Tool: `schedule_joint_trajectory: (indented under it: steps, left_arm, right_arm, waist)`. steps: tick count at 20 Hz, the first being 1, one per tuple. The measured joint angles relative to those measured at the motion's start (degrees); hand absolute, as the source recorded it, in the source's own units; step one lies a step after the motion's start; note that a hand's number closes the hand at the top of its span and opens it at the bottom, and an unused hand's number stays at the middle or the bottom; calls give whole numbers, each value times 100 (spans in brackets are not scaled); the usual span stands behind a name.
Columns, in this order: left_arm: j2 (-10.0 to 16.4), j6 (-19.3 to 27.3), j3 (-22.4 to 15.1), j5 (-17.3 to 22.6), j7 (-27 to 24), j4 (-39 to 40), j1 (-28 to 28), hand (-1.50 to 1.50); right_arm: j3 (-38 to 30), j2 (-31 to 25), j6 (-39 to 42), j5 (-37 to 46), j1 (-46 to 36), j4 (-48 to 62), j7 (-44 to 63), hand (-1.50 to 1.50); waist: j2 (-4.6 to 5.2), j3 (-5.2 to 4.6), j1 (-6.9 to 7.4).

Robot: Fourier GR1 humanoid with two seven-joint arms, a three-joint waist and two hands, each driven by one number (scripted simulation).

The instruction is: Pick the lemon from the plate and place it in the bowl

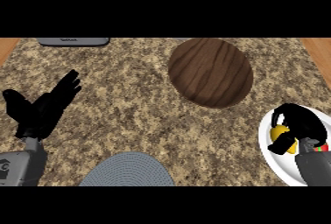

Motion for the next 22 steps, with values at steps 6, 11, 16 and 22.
schedule_joint_trajectory:
  steps: [6,11,16,22]
  left_arm:
    - [-11,-79,107,-24,89,-22,-4,0]
    - [-9,-109,178,-47,52,-22,16,0]
    - [-24,-162,209,-58,19,-189,183,0]
    - [-56,-124,246,-43,170,-132,9,0]
  right_arm:
    - [-88,48,163,83,251,-542,-103,150]
    - [-356,44,52,-48,1201,-1261,-201,150]
    - [-630,32,186,-231,1950,-2300,-187,150]
    - [-811,41,757,-475,2444,-4003,215,150]
  waist:
    - [14,22,-6]
    - [7,20,-56]
    - [9,26,-46]
    - [10,28,-62]
